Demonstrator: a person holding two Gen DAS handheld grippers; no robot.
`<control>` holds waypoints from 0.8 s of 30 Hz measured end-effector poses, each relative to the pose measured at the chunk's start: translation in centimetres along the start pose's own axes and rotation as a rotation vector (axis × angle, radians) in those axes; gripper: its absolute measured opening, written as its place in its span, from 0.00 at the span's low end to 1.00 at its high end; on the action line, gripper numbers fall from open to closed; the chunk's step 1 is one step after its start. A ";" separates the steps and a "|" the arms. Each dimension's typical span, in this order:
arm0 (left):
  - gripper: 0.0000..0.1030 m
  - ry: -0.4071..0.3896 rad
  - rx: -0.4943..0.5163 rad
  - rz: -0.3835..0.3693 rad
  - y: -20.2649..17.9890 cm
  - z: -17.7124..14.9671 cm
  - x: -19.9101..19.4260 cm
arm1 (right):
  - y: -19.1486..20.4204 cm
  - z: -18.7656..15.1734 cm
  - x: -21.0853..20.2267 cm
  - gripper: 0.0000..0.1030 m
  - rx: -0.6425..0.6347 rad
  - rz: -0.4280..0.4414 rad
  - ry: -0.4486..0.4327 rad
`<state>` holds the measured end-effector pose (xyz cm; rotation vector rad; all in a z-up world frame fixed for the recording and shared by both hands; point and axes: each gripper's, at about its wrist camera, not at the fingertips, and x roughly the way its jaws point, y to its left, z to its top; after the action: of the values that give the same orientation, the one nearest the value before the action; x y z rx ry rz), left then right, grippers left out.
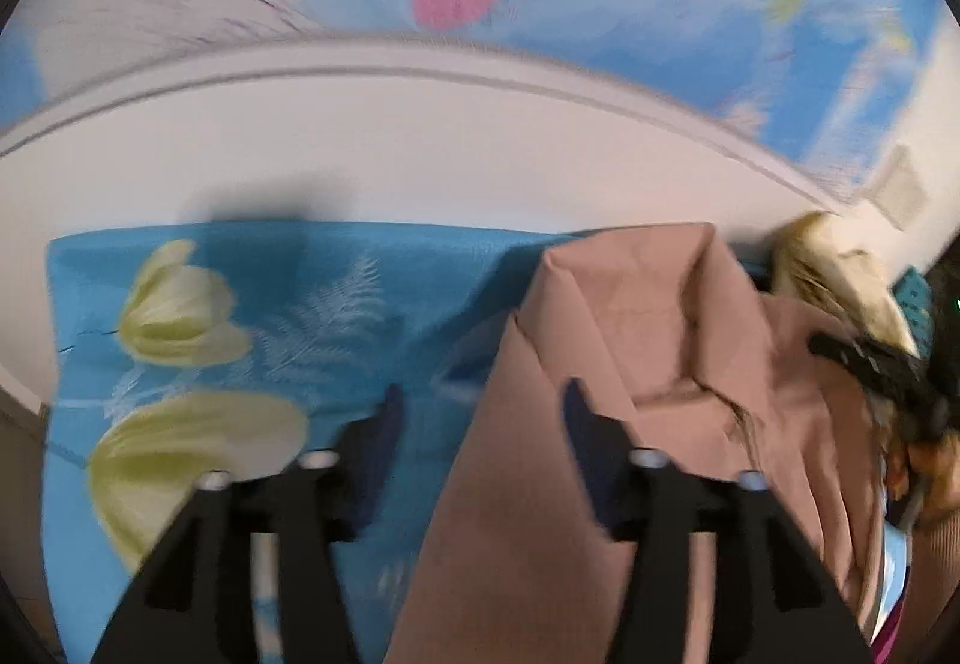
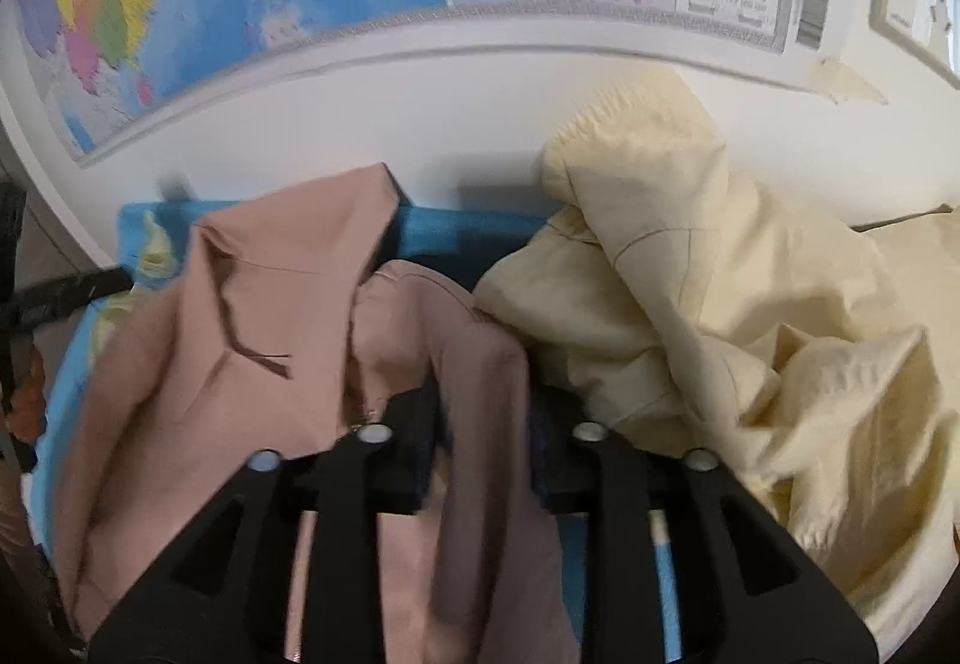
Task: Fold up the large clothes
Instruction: 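Lay the pink jacket flat on the blue sheet with both grippers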
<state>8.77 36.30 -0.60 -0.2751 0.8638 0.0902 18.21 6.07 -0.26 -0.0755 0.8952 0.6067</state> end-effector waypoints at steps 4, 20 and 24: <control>0.64 0.005 0.122 -0.020 -1.8 -6.7 -5.4 | -0.9 -2.8 -6.2 0.72 -0.060 -0.046 -0.075; 0.03 0.110 0.011 0.075 0.0 -17.9 -8.8 | 1.1 -22.9 -12.9 0.47 -0.229 -0.083 0.183; 0.04 0.020 -0.021 0.157 2.0 -14.6 -12.4 | -1.7 -21.2 -14.3 0.03 -0.128 -0.029 0.143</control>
<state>-10.37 34.60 -0.56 -0.2277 0.9045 0.2432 -2.62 -8.45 -3.28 -0.2495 0.9906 0.6376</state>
